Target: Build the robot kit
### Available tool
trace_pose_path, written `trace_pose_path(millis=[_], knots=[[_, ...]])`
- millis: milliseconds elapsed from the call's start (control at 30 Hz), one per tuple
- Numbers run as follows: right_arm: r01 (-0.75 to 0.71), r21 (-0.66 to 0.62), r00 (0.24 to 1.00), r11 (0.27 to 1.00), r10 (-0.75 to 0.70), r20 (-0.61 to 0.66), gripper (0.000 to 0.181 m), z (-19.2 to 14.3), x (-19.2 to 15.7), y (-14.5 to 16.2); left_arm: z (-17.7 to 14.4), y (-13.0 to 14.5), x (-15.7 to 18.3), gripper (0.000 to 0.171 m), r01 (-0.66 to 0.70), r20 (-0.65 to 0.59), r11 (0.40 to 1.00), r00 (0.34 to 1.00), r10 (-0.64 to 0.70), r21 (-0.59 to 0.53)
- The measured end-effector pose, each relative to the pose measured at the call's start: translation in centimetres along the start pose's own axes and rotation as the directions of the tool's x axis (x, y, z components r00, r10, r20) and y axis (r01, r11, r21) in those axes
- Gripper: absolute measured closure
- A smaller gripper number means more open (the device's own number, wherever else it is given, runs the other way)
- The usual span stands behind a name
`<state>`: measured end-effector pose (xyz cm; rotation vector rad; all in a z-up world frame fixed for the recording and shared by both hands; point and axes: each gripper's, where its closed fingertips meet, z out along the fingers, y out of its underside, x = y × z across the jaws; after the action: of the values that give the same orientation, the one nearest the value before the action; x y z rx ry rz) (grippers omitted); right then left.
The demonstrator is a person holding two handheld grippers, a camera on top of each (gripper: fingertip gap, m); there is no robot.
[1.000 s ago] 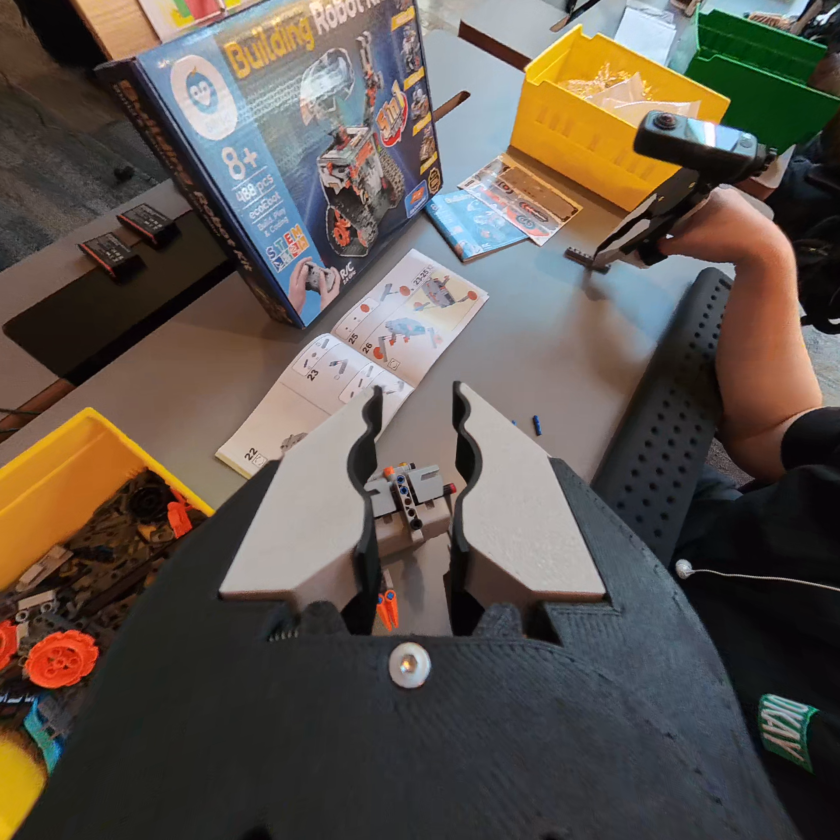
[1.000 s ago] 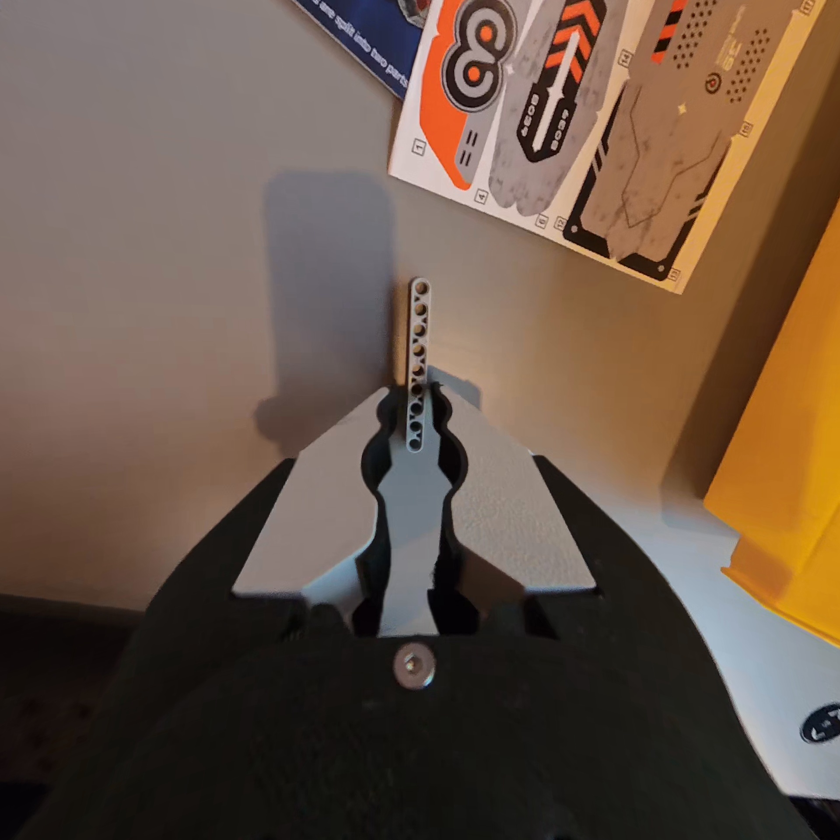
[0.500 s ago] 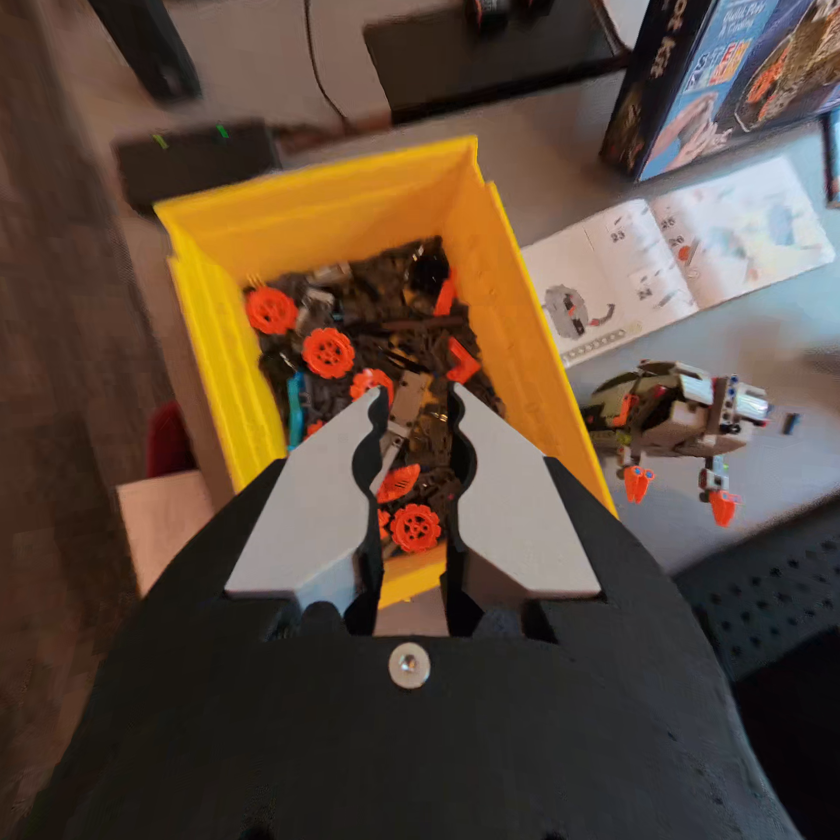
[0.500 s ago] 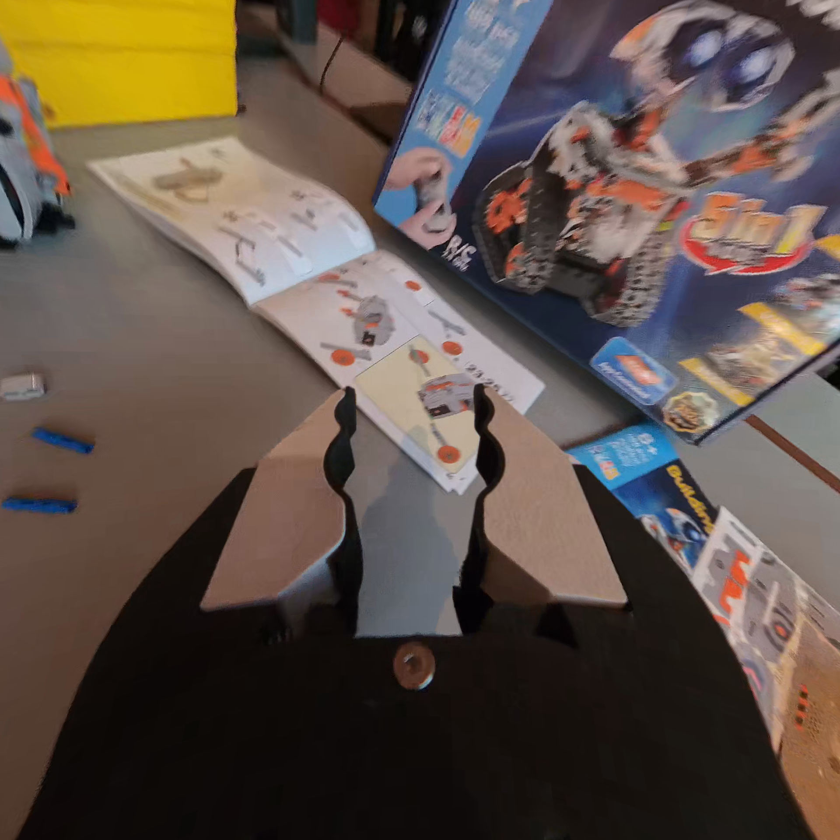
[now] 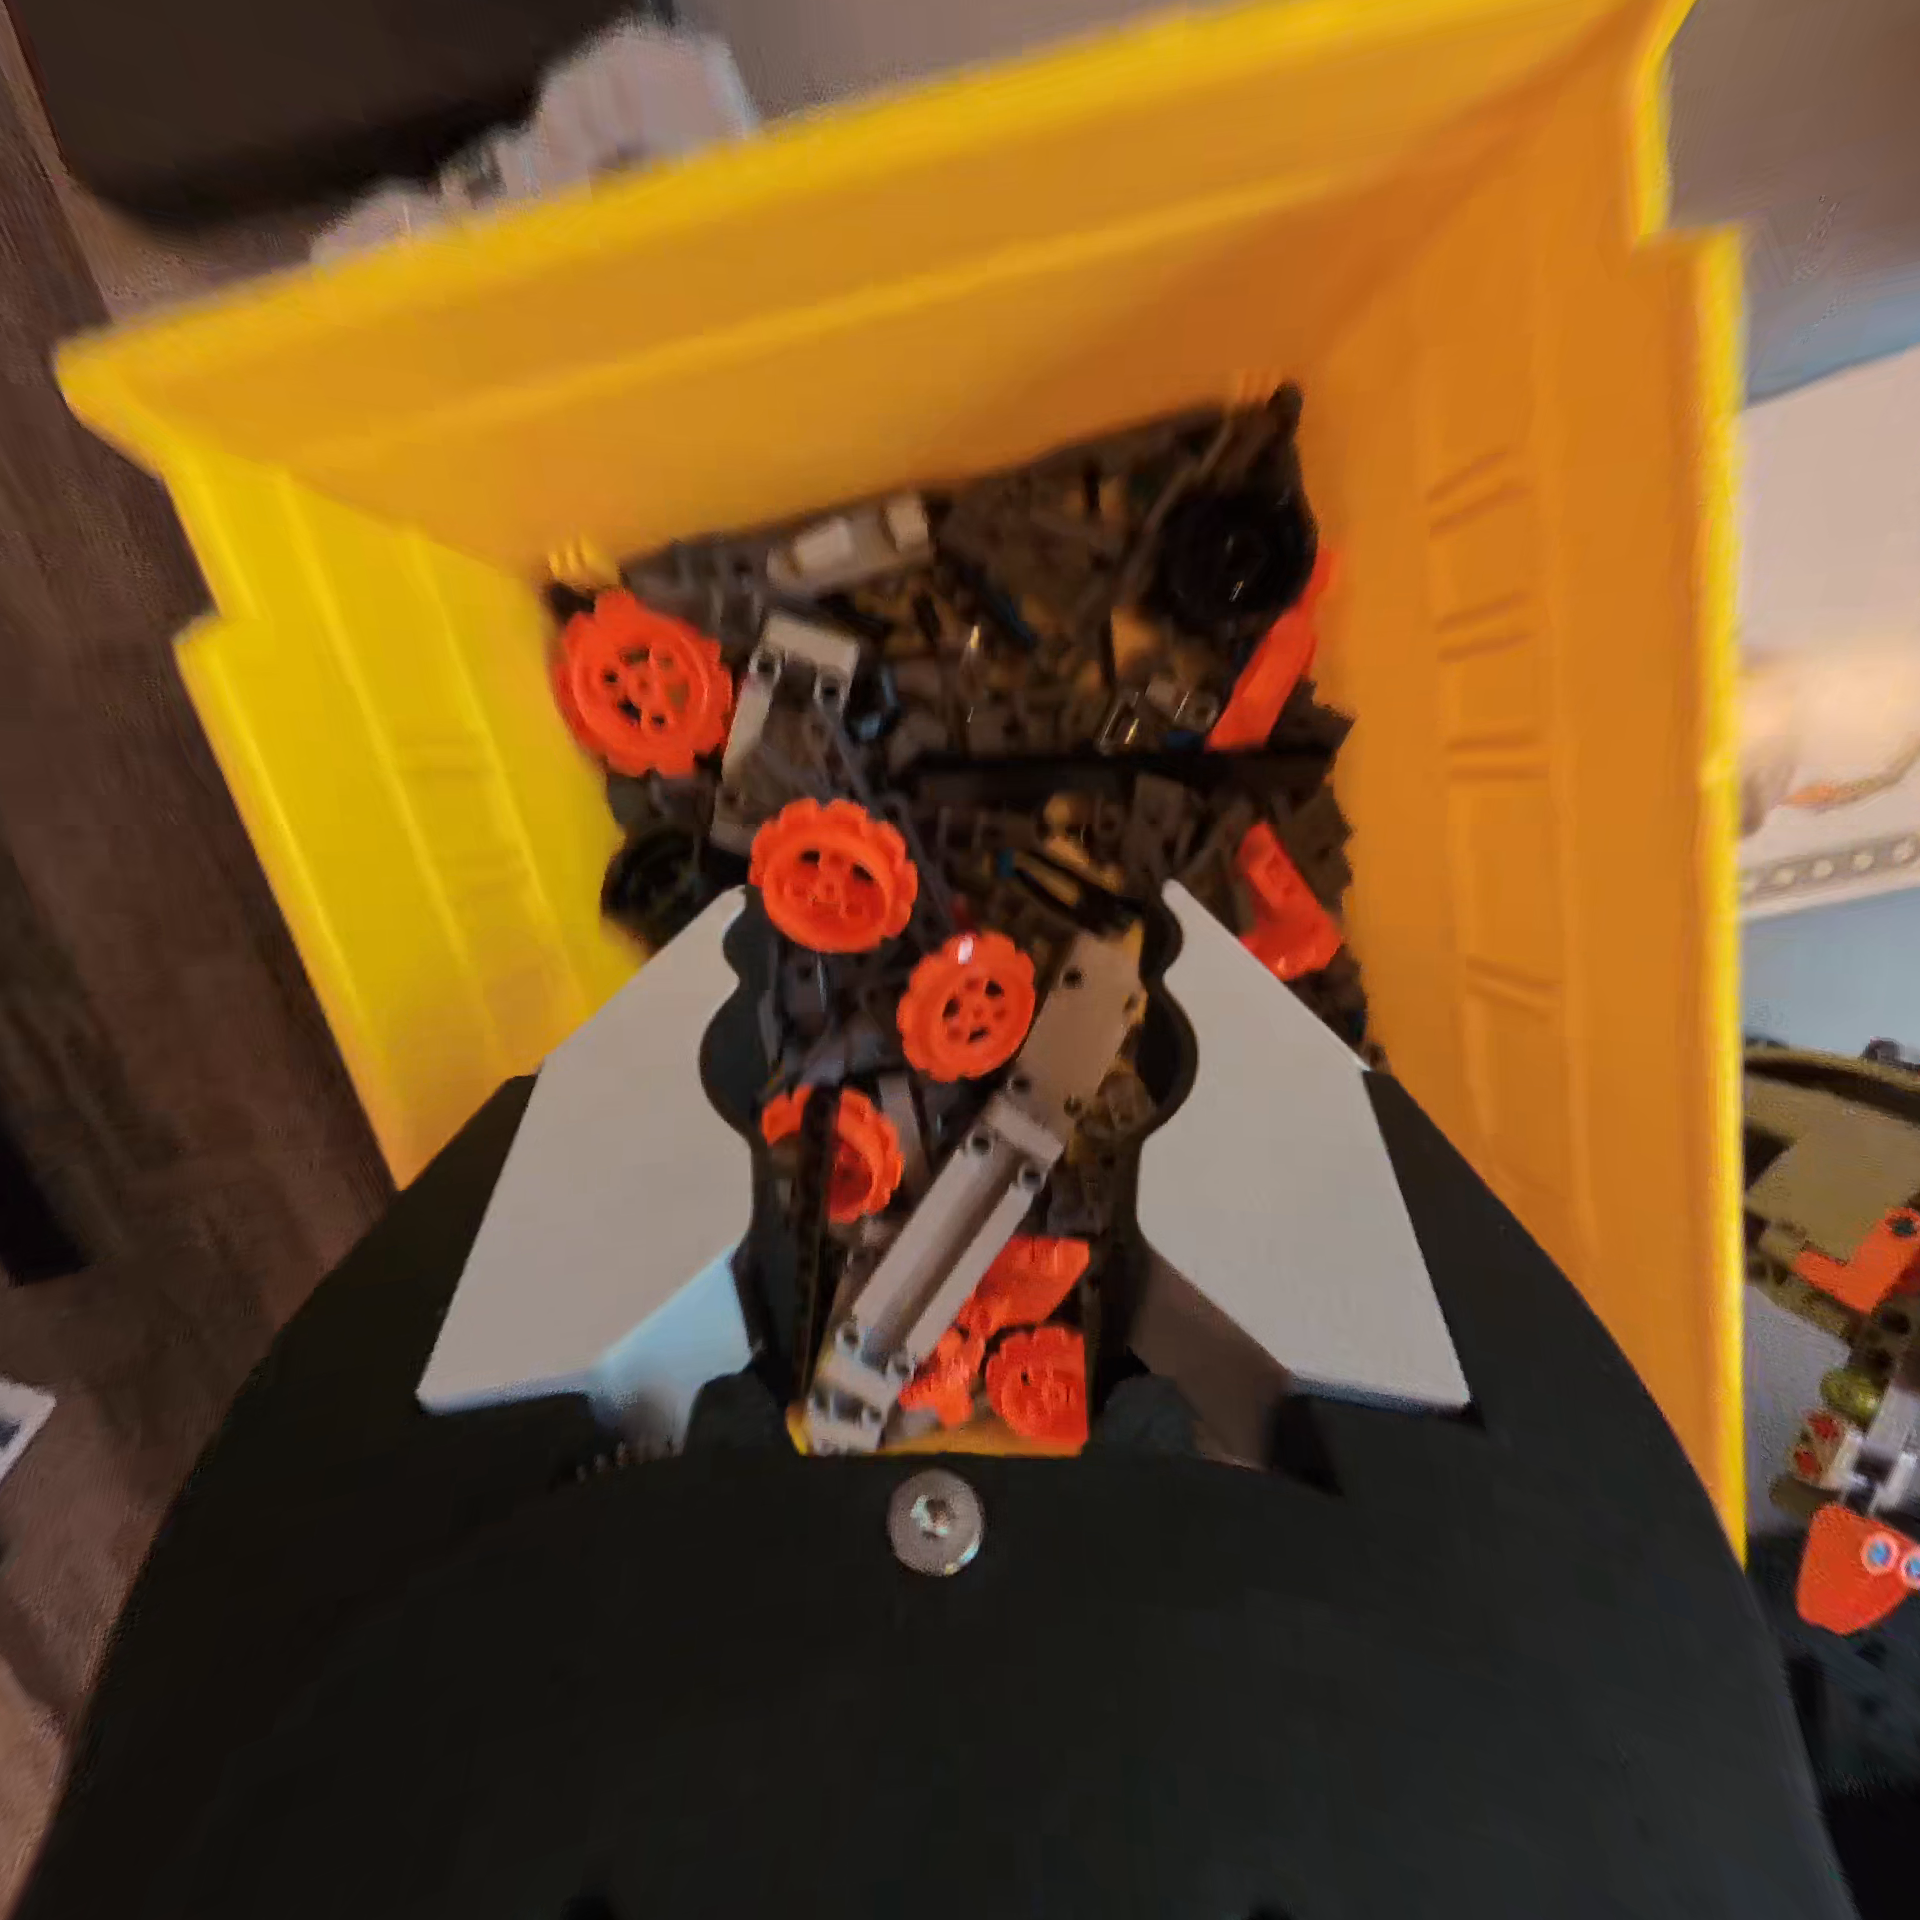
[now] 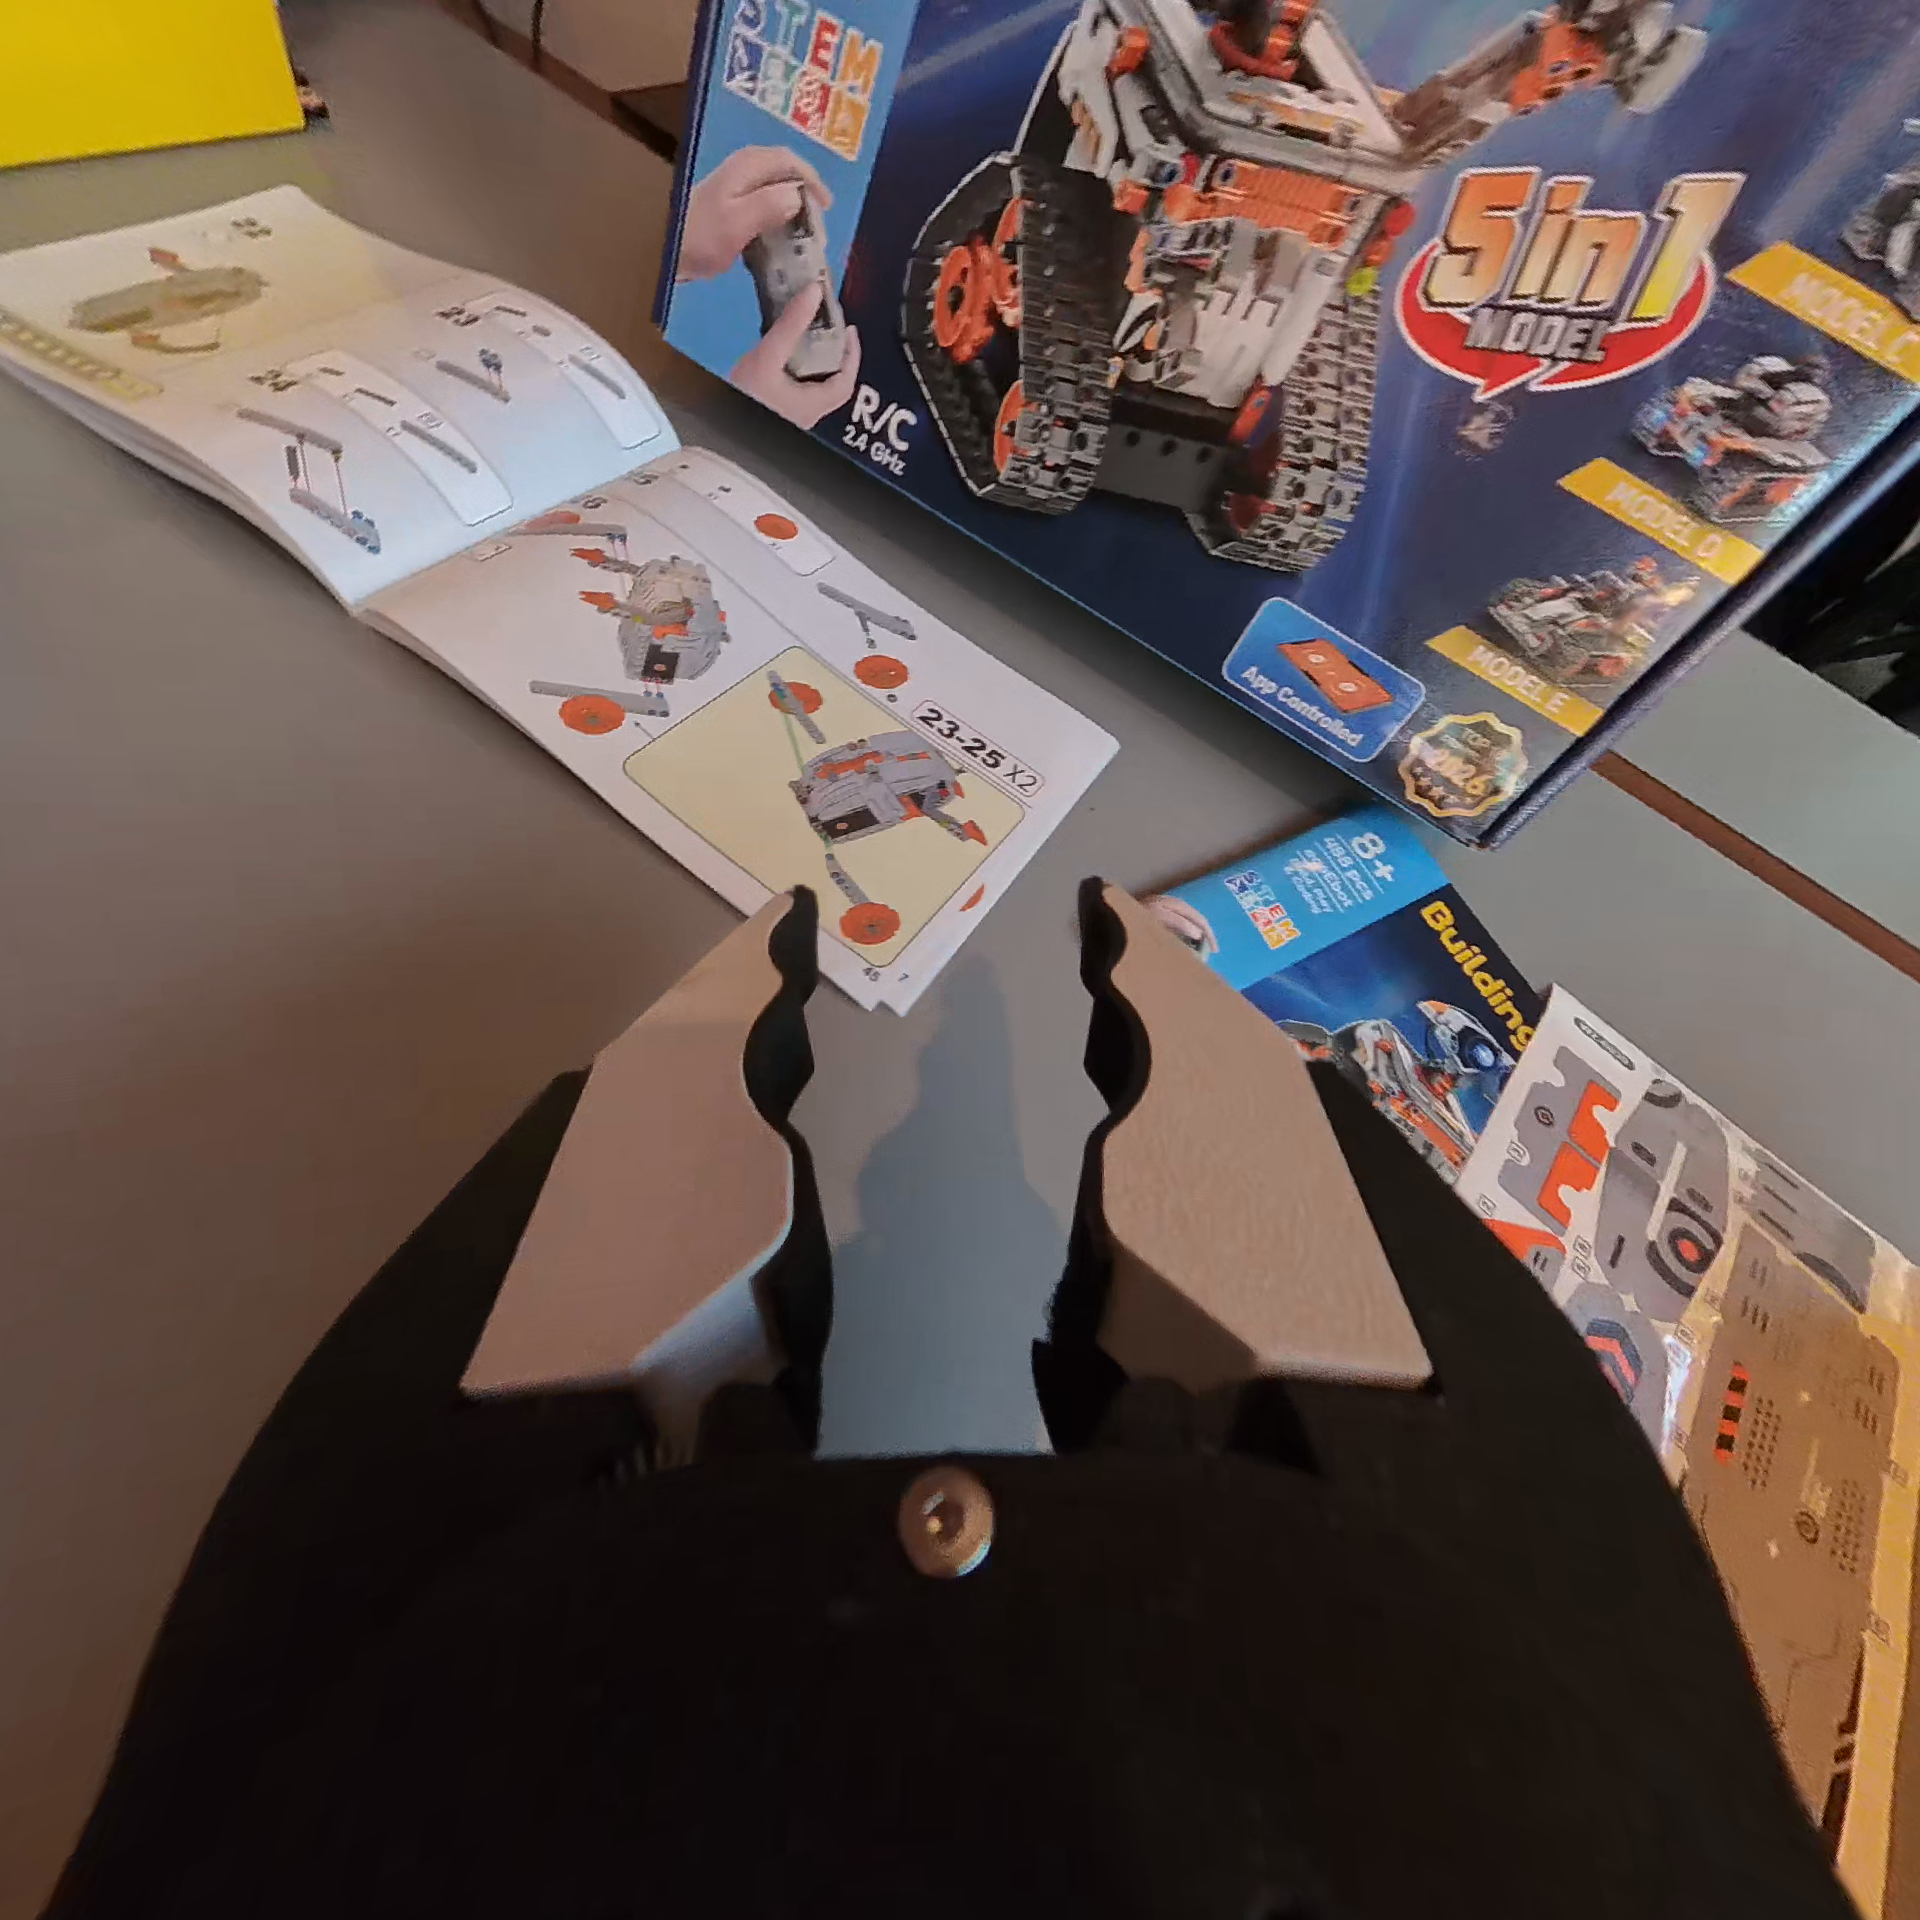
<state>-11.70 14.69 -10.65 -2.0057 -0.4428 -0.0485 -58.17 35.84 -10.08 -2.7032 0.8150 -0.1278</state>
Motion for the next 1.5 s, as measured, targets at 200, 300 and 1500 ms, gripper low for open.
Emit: trace_pose_path(millis=[200,300,1500], knots=[[-0.009,0.021,1.000,1.000,0.010,-0.009,0.135,-0.2,0.8,0.0,0.3,-4.8,0.7,0.095,-0.059,-0.021,0.974,0.998,0.065,0.217],[0.039,-0.009,0.999,0.999,-0.039,-0.009,0.138,0.1,0.6,0.5,-0.7,-7.9,-2.0,0.089,-0.074,0.127,0.919,0.992,0.026,0.387],[0.048,-0.043,0.998,0.998,-0.046,0.047,0.138,0.0,0.5,1.5,3.2,2.0,-2.4,0.148,0.128,-0.063,0.986,0.989,-0.135,-0.109]])
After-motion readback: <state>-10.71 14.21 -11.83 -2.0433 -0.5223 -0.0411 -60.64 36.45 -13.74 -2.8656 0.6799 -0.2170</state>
